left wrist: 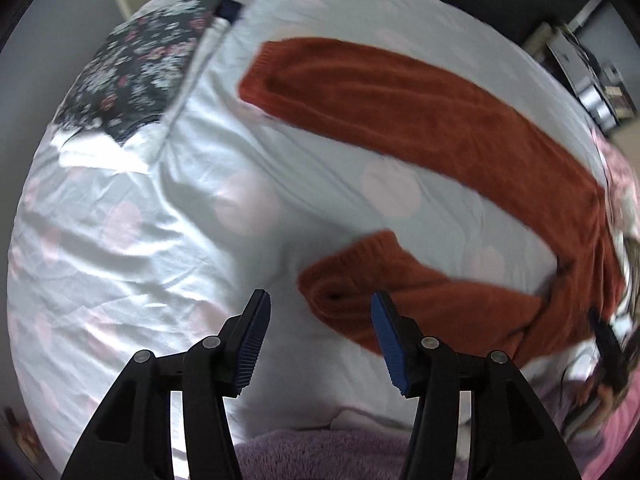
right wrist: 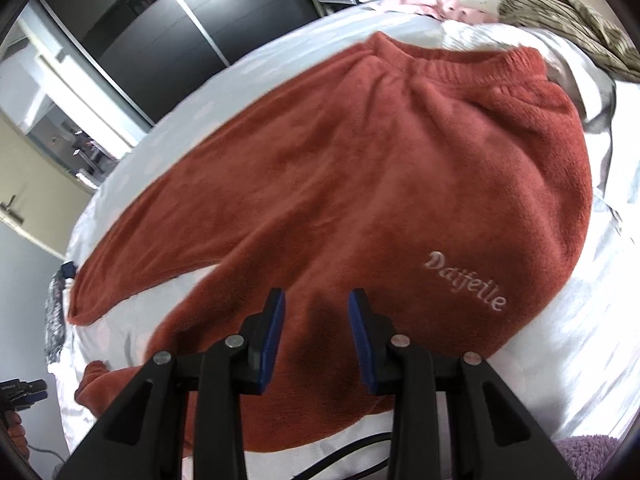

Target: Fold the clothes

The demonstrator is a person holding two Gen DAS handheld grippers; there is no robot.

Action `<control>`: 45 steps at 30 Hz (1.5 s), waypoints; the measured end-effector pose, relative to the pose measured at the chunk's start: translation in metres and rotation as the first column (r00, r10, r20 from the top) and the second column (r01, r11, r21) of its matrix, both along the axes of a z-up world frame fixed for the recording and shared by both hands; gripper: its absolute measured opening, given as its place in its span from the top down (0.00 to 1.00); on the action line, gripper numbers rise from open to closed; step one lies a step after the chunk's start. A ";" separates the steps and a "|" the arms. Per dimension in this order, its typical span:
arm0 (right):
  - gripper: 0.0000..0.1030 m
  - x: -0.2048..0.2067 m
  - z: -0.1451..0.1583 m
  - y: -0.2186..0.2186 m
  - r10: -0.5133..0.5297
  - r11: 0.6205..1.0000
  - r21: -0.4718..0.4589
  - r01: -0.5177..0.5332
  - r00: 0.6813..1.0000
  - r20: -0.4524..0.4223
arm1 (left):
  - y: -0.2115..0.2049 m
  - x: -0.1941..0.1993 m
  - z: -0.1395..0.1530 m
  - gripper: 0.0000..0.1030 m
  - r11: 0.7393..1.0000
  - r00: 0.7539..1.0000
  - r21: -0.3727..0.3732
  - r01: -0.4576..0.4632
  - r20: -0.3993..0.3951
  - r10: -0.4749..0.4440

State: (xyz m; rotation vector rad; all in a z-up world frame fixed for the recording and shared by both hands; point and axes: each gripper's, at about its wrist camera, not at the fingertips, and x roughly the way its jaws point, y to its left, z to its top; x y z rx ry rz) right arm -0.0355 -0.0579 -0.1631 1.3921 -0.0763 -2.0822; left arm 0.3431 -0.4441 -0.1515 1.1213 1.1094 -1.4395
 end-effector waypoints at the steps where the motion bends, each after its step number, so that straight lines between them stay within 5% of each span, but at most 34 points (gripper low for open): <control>1: 0.69 0.003 0.003 -0.001 0.024 1.000 -0.015 -0.024 1.000 -0.004 | 0.005 -0.007 -0.003 0.47 0.999 0.999 0.012 0.032 0.002 -0.032; 7: 0.69 0.038 0.004 -0.021 0.223 0.972 -0.087 -0.217 0.972 0.071 | 0.023 -0.043 -0.030 0.47 0.987 0.990 0.099 0.129 0.034 -0.133; 11: 0.69 0.076 -0.005 -0.043 0.365 0.929 -0.132 -0.347 0.917 0.160 | 0.024 -0.062 -0.057 0.47 0.977 0.991 0.174 0.125 0.032 -0.132; 15: 0.69 0.118 -0.023 -0.072 0.505 0.859 -0.010 -0.512 0.845 0.177 | 0.021 -0.082 -0.086 0.47 0.971 0.992 0.212 0.114 0.033 -0.124; 20: 0.69 0.142 -0.042 -0.092 0.580 0.788 0.099 -0.608 0.786 0.214 | 0.017 -0.097 -0.101 0.47 0.983 0.993 0.134 0.122 -0.013 -0.122; 27: 0.84 0.136 -0.019 -0.103 0.563 0.826 -0.055 -0.560 0.825 0.054 | 0.008 -0.096 -0.072 0.47 0.995 0.994 -0.082 0.065 -0.085 -0.072; 34: 0.90 0.108 -0.007 -0.121 0.471 0.874 -0.116 -0.471 0.882 -0.029 | 0.026 -0.105 -0.040 0.47 0.943 0.990 -0.302 0.137 0.008 -0.141; 40: 0.91 0.041 -0.004 -0.093 0.194 0.966 -0.160 -0.202 0.979 -0.065 | 0.031 -0.116 -0.037 0.47 0.919 0.971 -0.317 0.236 0.044 -0.235; 45: 0.91 0.001 -0.024 -0.059 0.033 0.984 -0.174 -0.021 0.997 0.066 | 0.041 -0.139 -0.043 0.46 0.895 0.946 -0.304 0.325 0.096 -0.310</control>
